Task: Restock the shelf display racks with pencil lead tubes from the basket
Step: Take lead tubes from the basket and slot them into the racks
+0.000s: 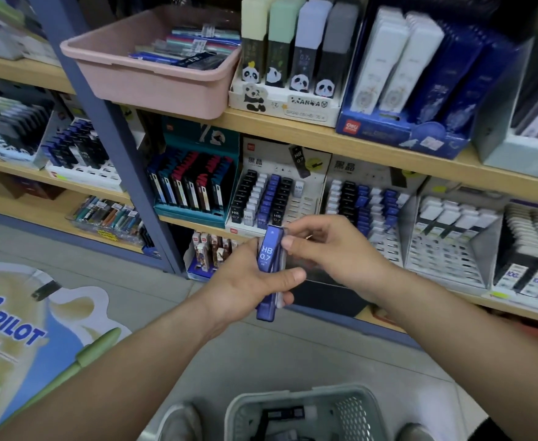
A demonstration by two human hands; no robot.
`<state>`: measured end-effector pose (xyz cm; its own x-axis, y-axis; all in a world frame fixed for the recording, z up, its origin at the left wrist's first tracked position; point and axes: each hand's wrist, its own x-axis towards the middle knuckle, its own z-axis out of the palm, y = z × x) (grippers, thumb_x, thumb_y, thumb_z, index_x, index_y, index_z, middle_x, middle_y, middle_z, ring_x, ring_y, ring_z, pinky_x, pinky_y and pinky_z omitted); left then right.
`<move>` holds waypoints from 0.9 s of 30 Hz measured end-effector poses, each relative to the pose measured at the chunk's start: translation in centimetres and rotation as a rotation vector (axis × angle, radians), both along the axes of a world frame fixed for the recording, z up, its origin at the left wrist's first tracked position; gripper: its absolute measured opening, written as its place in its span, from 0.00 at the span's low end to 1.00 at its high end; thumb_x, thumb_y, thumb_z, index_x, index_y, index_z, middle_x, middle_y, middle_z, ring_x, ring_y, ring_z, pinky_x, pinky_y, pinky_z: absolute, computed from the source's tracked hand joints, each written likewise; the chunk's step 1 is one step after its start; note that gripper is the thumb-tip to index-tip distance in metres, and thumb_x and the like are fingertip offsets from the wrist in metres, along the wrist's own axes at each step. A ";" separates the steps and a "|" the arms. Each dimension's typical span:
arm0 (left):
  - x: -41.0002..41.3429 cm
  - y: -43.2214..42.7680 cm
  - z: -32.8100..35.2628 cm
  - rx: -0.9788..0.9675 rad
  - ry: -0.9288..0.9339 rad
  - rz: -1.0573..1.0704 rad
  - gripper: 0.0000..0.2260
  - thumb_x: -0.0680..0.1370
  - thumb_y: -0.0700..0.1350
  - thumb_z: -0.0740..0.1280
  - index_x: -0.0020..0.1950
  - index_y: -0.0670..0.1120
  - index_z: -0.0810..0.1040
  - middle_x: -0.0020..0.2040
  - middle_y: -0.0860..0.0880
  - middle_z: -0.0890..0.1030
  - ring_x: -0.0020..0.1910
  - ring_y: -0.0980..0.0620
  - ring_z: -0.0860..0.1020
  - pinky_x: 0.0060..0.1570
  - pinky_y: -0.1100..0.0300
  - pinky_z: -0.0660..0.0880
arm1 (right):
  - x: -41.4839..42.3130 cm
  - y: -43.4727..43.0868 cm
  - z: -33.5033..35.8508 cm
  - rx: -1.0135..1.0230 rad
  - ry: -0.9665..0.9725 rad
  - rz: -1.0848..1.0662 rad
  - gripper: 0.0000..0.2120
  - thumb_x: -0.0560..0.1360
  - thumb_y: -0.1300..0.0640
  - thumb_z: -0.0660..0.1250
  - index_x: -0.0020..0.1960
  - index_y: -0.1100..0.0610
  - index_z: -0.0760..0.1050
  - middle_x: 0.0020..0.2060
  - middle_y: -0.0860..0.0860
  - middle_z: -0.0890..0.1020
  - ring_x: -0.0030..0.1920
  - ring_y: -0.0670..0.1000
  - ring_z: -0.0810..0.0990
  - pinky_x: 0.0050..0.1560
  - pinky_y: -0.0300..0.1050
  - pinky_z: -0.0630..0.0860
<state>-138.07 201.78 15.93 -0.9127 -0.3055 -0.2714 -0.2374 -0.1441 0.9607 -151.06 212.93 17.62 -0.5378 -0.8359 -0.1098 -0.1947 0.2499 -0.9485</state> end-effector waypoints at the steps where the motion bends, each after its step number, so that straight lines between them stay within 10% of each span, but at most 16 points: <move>1: -0.1 0.2 0.0 0.007 0.007 -0.004 0.15 0.75 0.38 0.73 0.61 0.44 0.76 0.40 0.53 0.84 0.37 0.48 0.82 0.41 0.54 0.82 | -0.1 0.4 0.1 -0.003 -0.051 -0.009 0.05 0.77 0.60 0.70 0.52 0.58 0.83 0.47 0.60 0.85 0.46 0.59 0.83 0.53 0.56 0.80; 12: -0.8 0.5 0.4 0.062 -0.017 0.119 0.13 0.76 0.36 0.72 0.57 0.40 0.72 0.44 0.41 0.86 0.40 0.42 0.86 0.40 0.56 0.83 | -1.8 1.7 0.5 -0.156 -0.204 -0.206 0.09 0.78 0.66 0.67 0.56 0.56 0.78 0.39 0.55 0.84 0.38 0.53 0.85 0.43 0.50 0.82; 27: -1.5 -1.4 -0.2 -0.102 0.064 0.289 0.11 0.75 0.37 0.74 0.51 0.44 0.73 0.34 0.49 0.83 0.33 0.52 0.83 0.35 0.62 0.79 | -2.3 1.9 -2.0 0.062 -0.206 0.107 0.05 0.81 0.58 0.65 0.50 0.59 0.75 0.42 0.60 0.86 0.34 0.52 0.80 0.35 0.44 0.76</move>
<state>-139.58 200.36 15.76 -0.7986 -0.5773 -0.1704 -0.1390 -0.0985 0.9854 -153.35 214.85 15.64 -0.4073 -0.8752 -0.2609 -0.0272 0.2972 -0.9544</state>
